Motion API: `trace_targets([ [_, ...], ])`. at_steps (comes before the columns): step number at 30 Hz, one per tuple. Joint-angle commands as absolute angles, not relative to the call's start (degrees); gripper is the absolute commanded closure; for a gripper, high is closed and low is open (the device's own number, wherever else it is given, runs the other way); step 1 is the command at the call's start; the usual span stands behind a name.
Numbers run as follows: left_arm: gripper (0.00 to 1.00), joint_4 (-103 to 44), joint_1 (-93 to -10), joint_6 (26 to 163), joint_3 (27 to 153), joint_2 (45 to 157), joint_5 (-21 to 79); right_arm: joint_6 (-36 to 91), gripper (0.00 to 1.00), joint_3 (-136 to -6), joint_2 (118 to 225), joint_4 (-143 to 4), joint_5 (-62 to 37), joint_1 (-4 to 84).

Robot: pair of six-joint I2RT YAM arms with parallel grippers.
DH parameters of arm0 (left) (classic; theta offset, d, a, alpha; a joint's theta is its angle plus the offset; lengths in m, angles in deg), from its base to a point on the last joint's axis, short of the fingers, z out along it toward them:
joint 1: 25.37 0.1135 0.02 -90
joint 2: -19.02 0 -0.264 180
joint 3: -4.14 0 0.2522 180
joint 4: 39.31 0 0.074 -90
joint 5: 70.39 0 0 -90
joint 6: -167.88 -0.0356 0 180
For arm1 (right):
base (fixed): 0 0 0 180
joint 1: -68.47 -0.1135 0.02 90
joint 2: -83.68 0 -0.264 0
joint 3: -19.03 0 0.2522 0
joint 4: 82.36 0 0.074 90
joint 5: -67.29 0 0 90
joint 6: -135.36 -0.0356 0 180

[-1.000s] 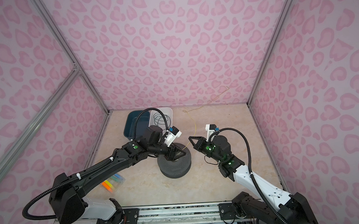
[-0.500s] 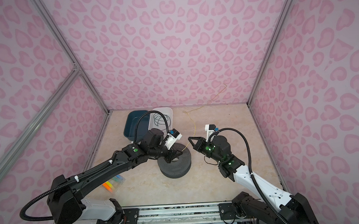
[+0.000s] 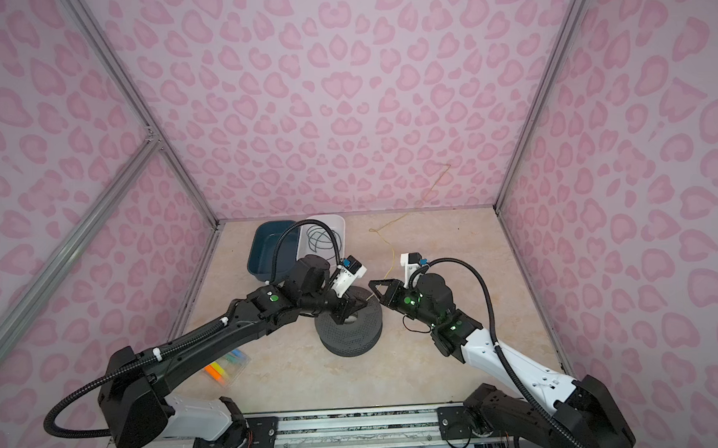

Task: Wrap the cables

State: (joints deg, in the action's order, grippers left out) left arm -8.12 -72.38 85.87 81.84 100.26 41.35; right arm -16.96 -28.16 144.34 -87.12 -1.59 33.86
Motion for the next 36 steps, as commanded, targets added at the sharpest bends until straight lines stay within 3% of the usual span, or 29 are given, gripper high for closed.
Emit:
trace_targets([
  [1,0.96,-9.6,-72.5,85.7,82.8,100.6,41.9,-15.9,1.00,-28.3,143.5,-86.9,-2.9,33.8],
  [3,0.92,-9.4,-72.5,85.8,82.7,100.1,41.1,-15.7,1.00,-28.3,142.9,-86.2,-4.0,33.9],
  [5,0.71,-8.8,-72.4,85.8,82.3,99.4,39.7,-15.5,1.00,-28.3,142.3,-85.8,-5.1,33.8],
  [6,0.54,-8.5,-72.4,85.8,81.8,98.7,38.7,-15.1,1.00,-28.3,141.9,-85.7,-5.7,33.8],
  [9,0.38,-8.7,-72.2,86.8,78.5,95.0,34.4,-13.5,1.00,-28.7,140.5,-84.0,-7.5,33.8],
  [14,0.28,-11.5,-68.6,92.9,68.7,84.5,23.3,-11.6,1.00,-28.2,138.3,-83.0,-11.1,33.9],
  [20,0.10,-16.2,-61.4,109.4,53.6,70.6,11.0,-12.0,1.00,-28.3,139.0,-86.7,-11.5,33.9],
  [27,0.11,-15.1,-59.8,120.2,47.0,67.3,11.0,-12.8,1.00,-26.7,140.5,-90.0,-9.5,33.8],
  [36,0.13,-9.8,-59.7,122.1,46.6,62.6,8.2,-11.3,1.00,-29.4,143.0,-87.3,-7.7,33.8],
])
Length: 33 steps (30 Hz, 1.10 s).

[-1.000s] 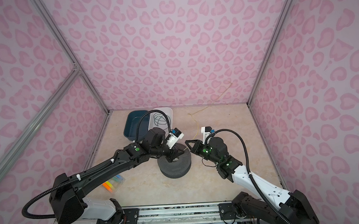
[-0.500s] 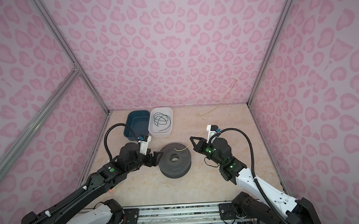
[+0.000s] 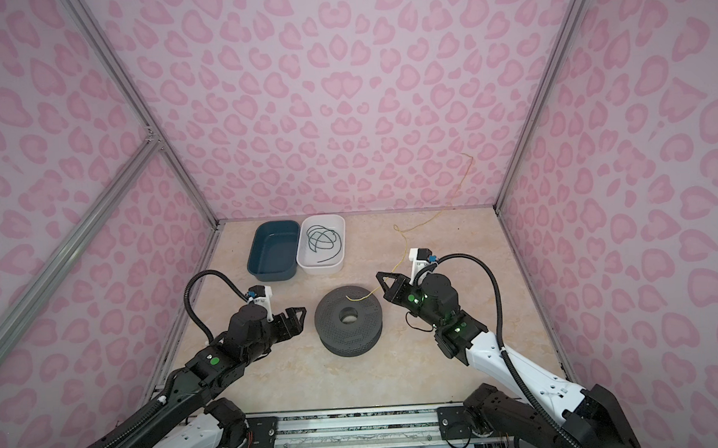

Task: Wrap the cables

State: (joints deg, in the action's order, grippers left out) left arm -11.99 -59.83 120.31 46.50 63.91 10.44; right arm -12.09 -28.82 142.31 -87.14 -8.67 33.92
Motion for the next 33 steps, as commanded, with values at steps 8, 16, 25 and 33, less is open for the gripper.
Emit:
trace_targets([
  [8,0.13,-7.6,-59.7,122.9,45.6,59.1,8.0,-6.2,1.00,-31.5,141.0,-80.6,-9.7,34.7],
  [16,0.17,-7.5,-59.7,133.6,42.3,58.8,5.0,-5.8,1.00,-30.8,140.4,-78.3,-12.5,35.2],
  [25,0.16,-7.8,-59.7,126.3,48.2,62.4,14.2,-3.0,1.00,-37.2,141.4,-68.9,-10.7,38.2],
  [33,0.16,-20.5,-58.4,131.3,41.9,55.9,27.3,-6.5,1.00,-40.3,144.8,-71.9,-7.4,41.8],
])
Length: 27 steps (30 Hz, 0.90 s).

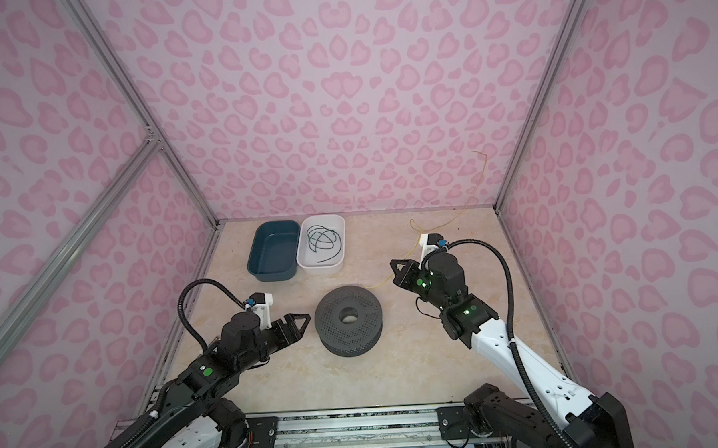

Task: Wrap the cables

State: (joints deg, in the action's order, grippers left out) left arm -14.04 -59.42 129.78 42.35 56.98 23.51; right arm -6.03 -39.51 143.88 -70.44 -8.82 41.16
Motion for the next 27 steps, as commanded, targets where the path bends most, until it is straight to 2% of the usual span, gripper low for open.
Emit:
trace_targets([
  [1,0.15,-21.5,-56.8,130.4,41.9,56.8,29.9,-6.6,1.00,-40.9,145.8,-72.1,-6.4,42.7],
  [5,0.18,-34.5,-49.5,131.9,39.6,68.1,44.8,-7.0,1.00,-43.5,149.7,-72.0,-2.6,45.1],
  [9,0.20,-42.6,-47.0,131.1,40.7,80.2,52.2,-6.9,1.00,-44.4,151.4,-71.9,-1.2,46.8],
  [14,0.21,-49.2,-46.9,131.7,38.9,87.0,53.3,-8.0,1.00,-41.7,150.6,-74.1,-0.5,47.8],
  [17,0.28,-54.2,-47.0,132.3,38.4,93.1,55.0,-8.5,1.00,-39.8,149.1,-74.5,-1.0,48.1],
  [19,0.29,-57.9,-46.8,133.1,36.9,95.2,54.4,-8.7,1.00,-38.9,148.3,-74.9,-0.9,48.1],
  [22,0.31,-63.3,-46.9,132.7,35.3,96.4,55.1,-7.3,1.00,-39.5,148.0,-72.2,-0.3,48.1],
  [27,0.42,-65.9,-47.0,132.4,36.1,98.3,56.6,-5.7,1.00,-40.3,147.3,-69.3,0.2,48.4],
])
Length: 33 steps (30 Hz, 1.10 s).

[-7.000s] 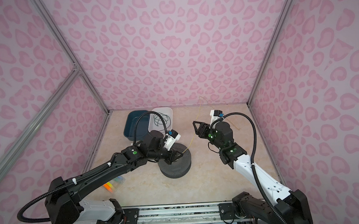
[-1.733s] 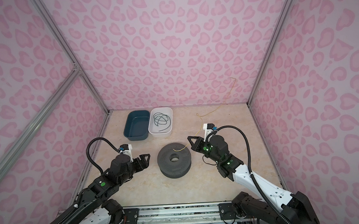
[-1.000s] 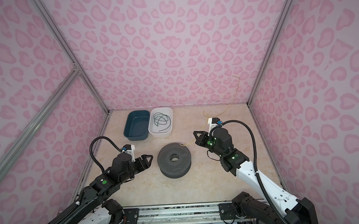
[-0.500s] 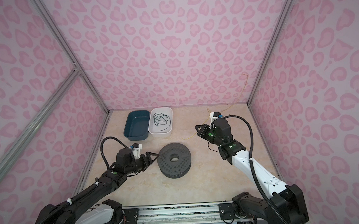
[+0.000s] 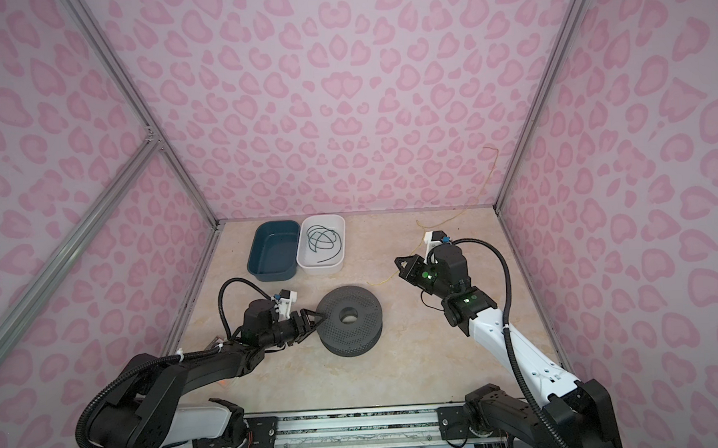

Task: Wrap the cables

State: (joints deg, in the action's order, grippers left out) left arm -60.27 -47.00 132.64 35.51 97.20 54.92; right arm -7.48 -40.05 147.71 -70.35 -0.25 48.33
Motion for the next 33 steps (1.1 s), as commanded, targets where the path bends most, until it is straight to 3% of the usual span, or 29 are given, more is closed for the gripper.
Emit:
trace_targets([
  [1,0.44,-67.1,-46.9,132.8,36.2,99.5,56.9,-5.9,1.00,-39.9,147.1,-69.7,0.1,48.5],
  [10,0.62,-73.0,-46.9,134.0,35.7,105.5,59.2,-6.8,1.00,-36.9,146.9,-75.1,0.9,49.2],
  [16,0.87,-72.5,-46.9,133.4,36.2,104.6,58.9,-6.7,1.00,-37.9,147.7,-75.5,3.0,50.1],
  [20,0.94,-69.4,-47.0,133.3,35.9,100.6,57.6,-6.5,1.00,-38.3,145.9,-74.4,3.3,50.1],
  [25,0.96,-46.3,-47.3,128.1,42.0,87.3,50.2,-7.5,1.00,-36.4,142.7,-75.4,2.8,50.1],
  [29,0.96,-20.5,-50.7,121.2,54.3,78.5,35.7,-6.4,1.00,-37.1,141.7,-73.3,3.6,50.1],
  [33,0.96,-5.1,-57.9,118.3,67.3,78.7,20.3,-5.1,1.00,-37.8,141.0,-72.3,4.4,50.5],
])
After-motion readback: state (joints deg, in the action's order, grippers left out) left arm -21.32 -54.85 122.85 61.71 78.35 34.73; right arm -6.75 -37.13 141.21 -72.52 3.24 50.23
